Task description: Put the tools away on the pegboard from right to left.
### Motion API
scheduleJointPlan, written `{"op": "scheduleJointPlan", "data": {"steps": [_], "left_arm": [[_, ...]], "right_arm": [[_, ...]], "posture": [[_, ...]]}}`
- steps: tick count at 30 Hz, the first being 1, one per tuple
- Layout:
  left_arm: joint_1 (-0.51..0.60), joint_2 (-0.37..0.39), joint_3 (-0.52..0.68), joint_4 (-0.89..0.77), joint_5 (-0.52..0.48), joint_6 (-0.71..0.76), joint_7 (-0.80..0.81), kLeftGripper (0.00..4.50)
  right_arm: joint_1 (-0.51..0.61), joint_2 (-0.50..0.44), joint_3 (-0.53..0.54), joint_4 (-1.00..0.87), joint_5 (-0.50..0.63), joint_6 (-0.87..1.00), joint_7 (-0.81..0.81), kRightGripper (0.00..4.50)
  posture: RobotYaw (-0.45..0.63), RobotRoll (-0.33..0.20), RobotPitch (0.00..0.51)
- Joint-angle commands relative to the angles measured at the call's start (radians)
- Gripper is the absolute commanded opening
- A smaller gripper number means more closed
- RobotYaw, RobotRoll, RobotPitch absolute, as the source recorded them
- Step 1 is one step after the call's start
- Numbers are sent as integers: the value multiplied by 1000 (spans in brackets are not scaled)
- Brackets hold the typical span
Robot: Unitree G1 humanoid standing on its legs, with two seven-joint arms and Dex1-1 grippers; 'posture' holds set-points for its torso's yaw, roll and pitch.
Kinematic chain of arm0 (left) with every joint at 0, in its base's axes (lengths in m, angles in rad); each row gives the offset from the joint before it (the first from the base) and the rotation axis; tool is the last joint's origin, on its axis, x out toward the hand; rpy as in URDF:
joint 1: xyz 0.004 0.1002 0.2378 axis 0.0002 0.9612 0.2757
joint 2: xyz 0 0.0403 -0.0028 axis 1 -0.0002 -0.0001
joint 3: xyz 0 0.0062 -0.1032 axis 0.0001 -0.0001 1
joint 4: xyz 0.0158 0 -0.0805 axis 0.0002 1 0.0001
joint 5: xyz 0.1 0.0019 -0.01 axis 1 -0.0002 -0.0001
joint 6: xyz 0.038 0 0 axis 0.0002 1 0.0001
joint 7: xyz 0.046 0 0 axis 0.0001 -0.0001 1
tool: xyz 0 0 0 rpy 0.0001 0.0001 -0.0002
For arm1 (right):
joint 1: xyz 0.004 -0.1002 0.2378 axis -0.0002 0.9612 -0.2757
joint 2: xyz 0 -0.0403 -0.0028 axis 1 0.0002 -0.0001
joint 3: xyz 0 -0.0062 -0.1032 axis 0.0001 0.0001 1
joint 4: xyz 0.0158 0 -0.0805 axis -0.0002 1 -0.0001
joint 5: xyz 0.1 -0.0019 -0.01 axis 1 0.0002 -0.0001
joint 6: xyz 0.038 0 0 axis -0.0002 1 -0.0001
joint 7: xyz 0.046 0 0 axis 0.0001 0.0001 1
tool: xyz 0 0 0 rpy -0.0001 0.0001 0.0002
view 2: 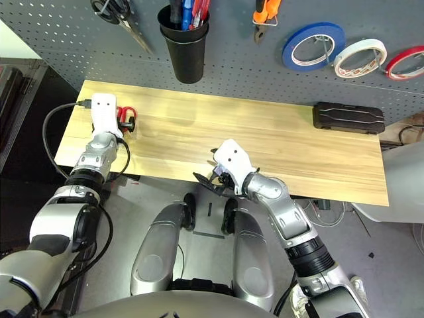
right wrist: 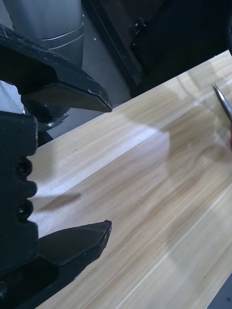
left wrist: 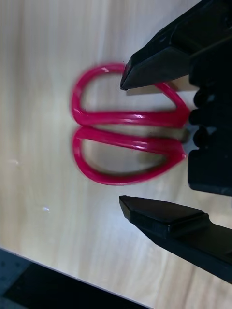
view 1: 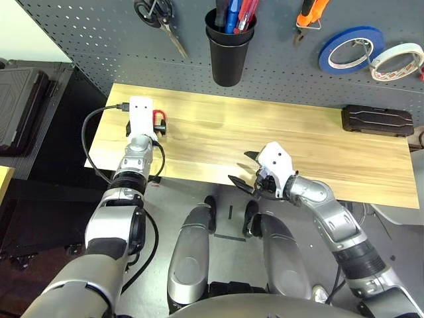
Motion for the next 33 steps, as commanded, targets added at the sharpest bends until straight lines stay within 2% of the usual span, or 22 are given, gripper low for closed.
{"op": "scheduleJointPlan", "data": {"steps": [1,6,8,10,16,18,24,32,33], "left_arm": [[7,-1,6,66,1,5,-1,4473],[0,-3,25,100,-12,35,-18,4473],[-2,-7,24,106,-14,57,-37,4110],[-3,-16,23,101,-18,85,-57,3487],[19,-49,2,55,-13,158,-106,1187],[32,-65,-1,24,-17,188,-113,863],[107,-149,2,-195,-49,339,-107,792],[268,-292,-29,-647,-66,646,-57,790],[288,-310,-39,-702,-67,680,-57,1140]], "right_arm": [[23,-2,6,-26,0,22,-5,4500],[19,-2,0,-36,0,35,-17,4500],[16,-4,-3,-38,0,38,-21,4500],[11,-6,-7,-35,0,39,-24,4500],[-7,-11,-19,-11,-2,32,-26,4500],[-15,-12,-23,2,-3,27,-27,4500],[-47,-20,-42,51,-4,5,-30,4500],[-79,-32,-65,119,-6,-39,-27,4500],[-82,-32,-65,127,-7,-44,-27,4500]], "posture": [[108,0,433],[96,0,432],[93,0,431],[94,0,429],[99,0,423],[101,0,422],[113,0,417],[130,0,404],[132,0,403]]}}
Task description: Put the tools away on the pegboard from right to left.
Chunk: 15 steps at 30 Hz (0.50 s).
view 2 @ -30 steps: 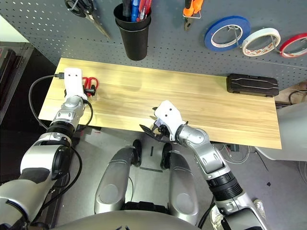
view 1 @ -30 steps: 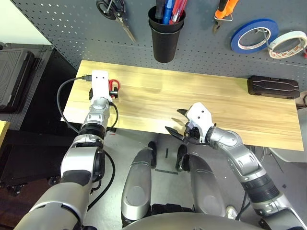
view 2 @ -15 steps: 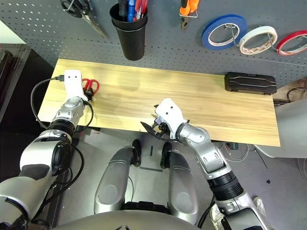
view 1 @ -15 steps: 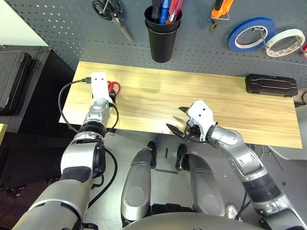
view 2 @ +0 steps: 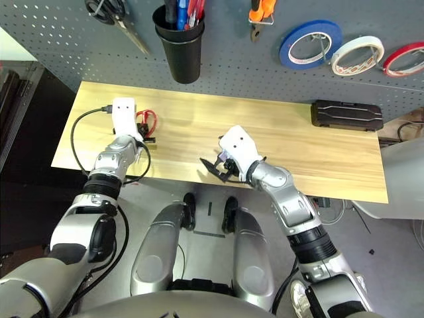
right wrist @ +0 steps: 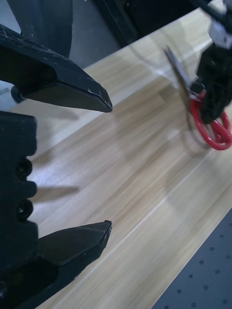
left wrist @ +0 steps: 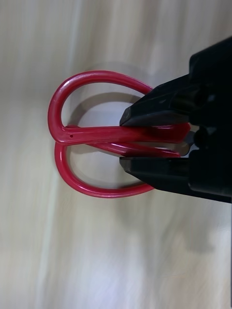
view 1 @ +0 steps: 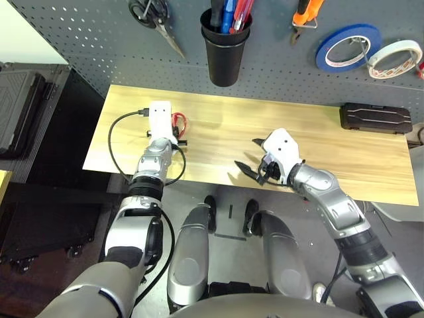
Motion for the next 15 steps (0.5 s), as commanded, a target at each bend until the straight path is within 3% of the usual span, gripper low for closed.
{"op": "scheduleJointPlan", "data": {"steps": [1,3,9,15], "left_arm": [[95,-59,-32,-113,-26,170,8,1557],[116,-85,-31,-192,-35,227,17,2132],[143,-126,-37,-353,-46,341,38,4469],[144,-144,-26,-469,-57,414,54,4469]], "right_arm": [[11,-3,-4,32,-6,-23,4,4500],[7,0,-2,41,-7,-28,3,4500],[1,10,5,69,-10,-49,2,4500],[-5,21,7,85,-13,-62,5,4500]], "posture": [[133,0,402],[138,0,400],[157,0,398],[165,0,399]]}}
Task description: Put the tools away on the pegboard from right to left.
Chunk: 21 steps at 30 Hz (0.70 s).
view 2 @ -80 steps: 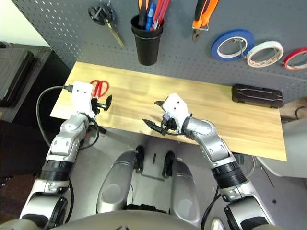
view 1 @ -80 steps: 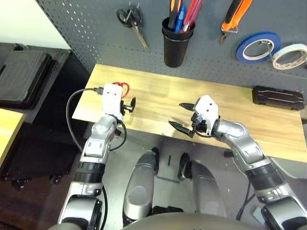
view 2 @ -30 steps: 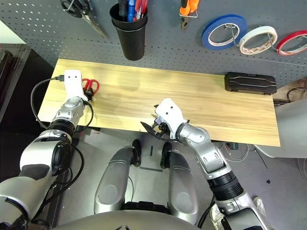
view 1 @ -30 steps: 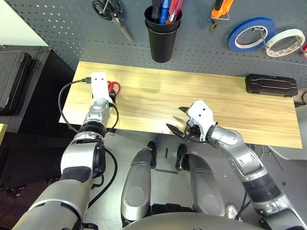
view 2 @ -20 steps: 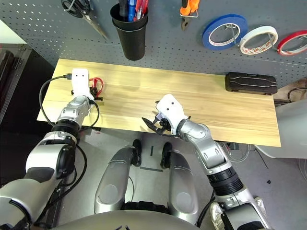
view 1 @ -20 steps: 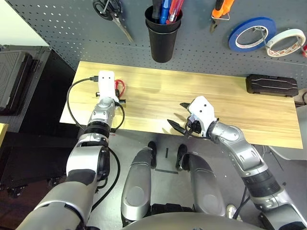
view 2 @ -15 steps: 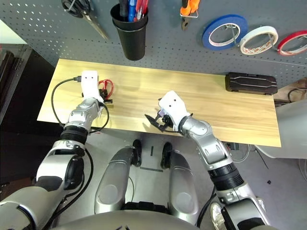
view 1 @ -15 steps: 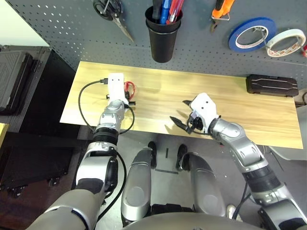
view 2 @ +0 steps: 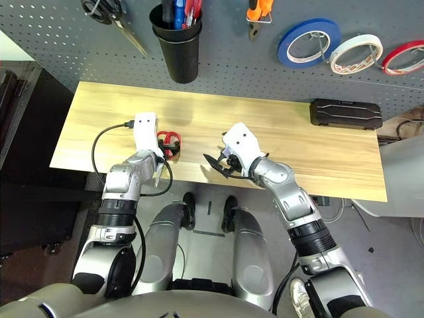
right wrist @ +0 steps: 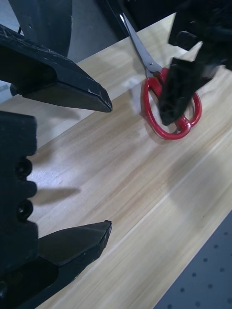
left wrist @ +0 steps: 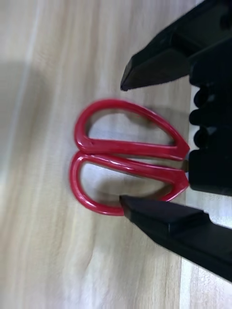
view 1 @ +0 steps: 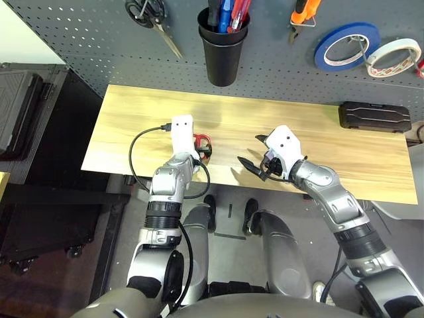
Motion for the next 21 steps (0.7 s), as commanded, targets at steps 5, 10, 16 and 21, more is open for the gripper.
{"op": "scheduleJointPlan", "data": {"steps": [5,10,16,21], "left_arm": [[28,-17,3,-133,-19,107,16,4469],[53,42,22,-171,1,122,17,4469],[94,142,46,-63,33,20,22,4469],[81,166,66,33,32,-59,24,4469]], "right_arm": [[13,6,6,27,-2,-19,13,4500],[29,2,2,10,21,-16,44,4500],[39,-3,0,2,21,-14,58,4500],[39,-3,-1,-3,19,-10,58,4500]], "posture": [[165,0,397],[169,0,400],[167,0,404],[164,0,403]]}}
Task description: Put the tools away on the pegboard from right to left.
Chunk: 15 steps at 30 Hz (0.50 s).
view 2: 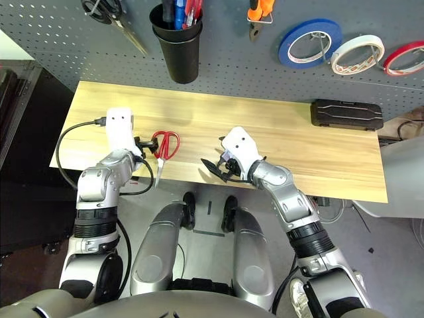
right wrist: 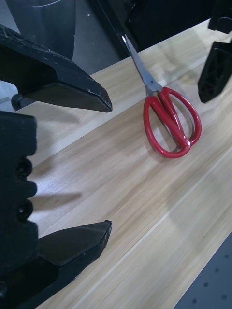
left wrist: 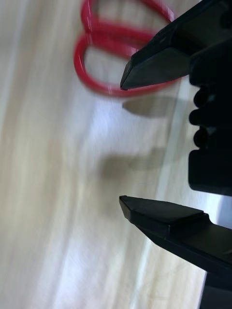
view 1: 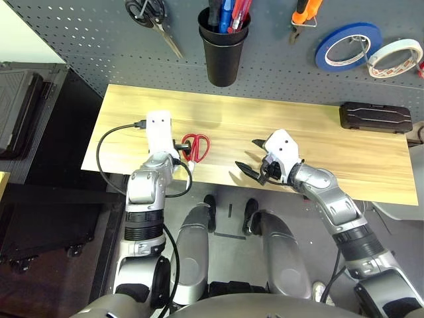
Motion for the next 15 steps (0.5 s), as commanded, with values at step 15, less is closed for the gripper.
{"op": "scheduleJointPlan", "data": {"steps": [15], "left_arm": [[5,-23,0,91,-15,-68,-15,4469]], "right_arm": [[35,-21,-1,-24,5,13,9,4500]], "posture": [[155,0,400]]}}
